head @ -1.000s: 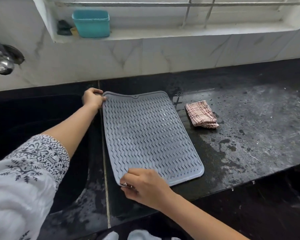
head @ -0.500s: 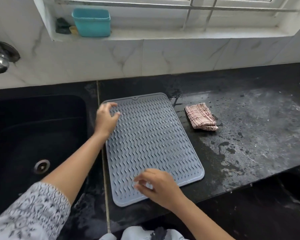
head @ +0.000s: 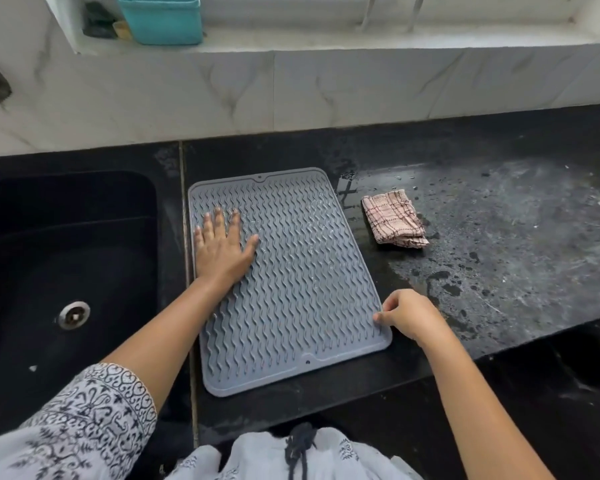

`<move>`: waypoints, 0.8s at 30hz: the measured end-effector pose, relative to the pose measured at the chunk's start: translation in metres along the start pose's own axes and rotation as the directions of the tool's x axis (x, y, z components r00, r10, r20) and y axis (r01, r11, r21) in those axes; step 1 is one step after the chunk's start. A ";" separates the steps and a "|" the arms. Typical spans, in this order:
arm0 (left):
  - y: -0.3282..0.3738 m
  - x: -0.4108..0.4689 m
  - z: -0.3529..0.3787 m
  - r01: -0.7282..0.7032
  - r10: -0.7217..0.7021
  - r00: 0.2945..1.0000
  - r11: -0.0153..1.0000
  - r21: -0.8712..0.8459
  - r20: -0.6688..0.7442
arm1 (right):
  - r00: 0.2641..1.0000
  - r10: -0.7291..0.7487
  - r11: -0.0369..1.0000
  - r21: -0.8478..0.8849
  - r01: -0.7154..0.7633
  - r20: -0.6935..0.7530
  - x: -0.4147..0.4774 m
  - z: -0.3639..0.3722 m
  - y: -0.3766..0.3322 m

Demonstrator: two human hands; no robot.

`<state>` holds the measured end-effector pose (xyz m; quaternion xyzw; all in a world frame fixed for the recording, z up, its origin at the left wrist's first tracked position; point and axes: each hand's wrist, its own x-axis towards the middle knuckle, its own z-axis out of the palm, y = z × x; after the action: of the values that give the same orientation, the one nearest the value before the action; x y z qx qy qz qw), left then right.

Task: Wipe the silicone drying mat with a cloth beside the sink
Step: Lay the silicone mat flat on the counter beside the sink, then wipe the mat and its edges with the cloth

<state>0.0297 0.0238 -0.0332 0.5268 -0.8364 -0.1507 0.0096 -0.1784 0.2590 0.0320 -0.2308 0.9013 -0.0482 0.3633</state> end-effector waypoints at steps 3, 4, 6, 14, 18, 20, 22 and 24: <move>-0.001 0.000 0.001 -0.013 0.013 1.000 1.000 0.018 -0.004 | 0.997 -0.048 0.995 0.086 0.043 0.056 -0.006 0.002 0.012; -0.002 0.000 0.001 -0.021 0.021 1.000 0.999 0.024 -0.008 | 0.996 -0.062 0.994 0.094 0.055 0.070 -0.008 0.003 0.016; -0.002 0.000 0.001 -0.031 0.031 0.999 0.999 0.029 -0.013 | 0.993 -0.083 0.991 0.115 0.073 0.081 -0.012 0.004 0.021; 0.001 -0.015 0.003 -0.012 0.013 0.999 0.999 0.033 -0.036 | 0.991 -0.091 0.996 0.006 0.092 -0.094 -0.017 0.025 0.034; -0.001 -0.014 0.003 -0.009 0.010 1.000 1.000 0.021 -0.027 | 0.991 -0.045 0.982 -0.190 0.020 -0.128 -0.024 0.014 0.019; 0.000 -0.011 0.001 0.000 0.000 1.000 1.000 -0.013 -0.018 | 0.965 -0.083 0.976 -0.216 0.028 -0.248 -0.020 -0.005 0.007; 0.004 -0.007 -0.002 0.024 -0.025 0.999 0.997 -0.067 -0.024 | 0.874 -0.200 0.973 -0.192 0.126 -0.443 -0.003 -0.026 -0.007; 0.011 -0.002 -0.006 0.041 -0.047 0.997 0.996 -0.085 -0.061 | 0.784 -0.307 0.952 -0.189 0.242 -0.540 0.032 -0.044 -0.023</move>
<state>0.0222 0.0286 -0.0249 0.5487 -0.8169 -0.1693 0.0545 -0.2197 0.2201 0.0500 -0.3544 0.9259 -0.1172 0.0573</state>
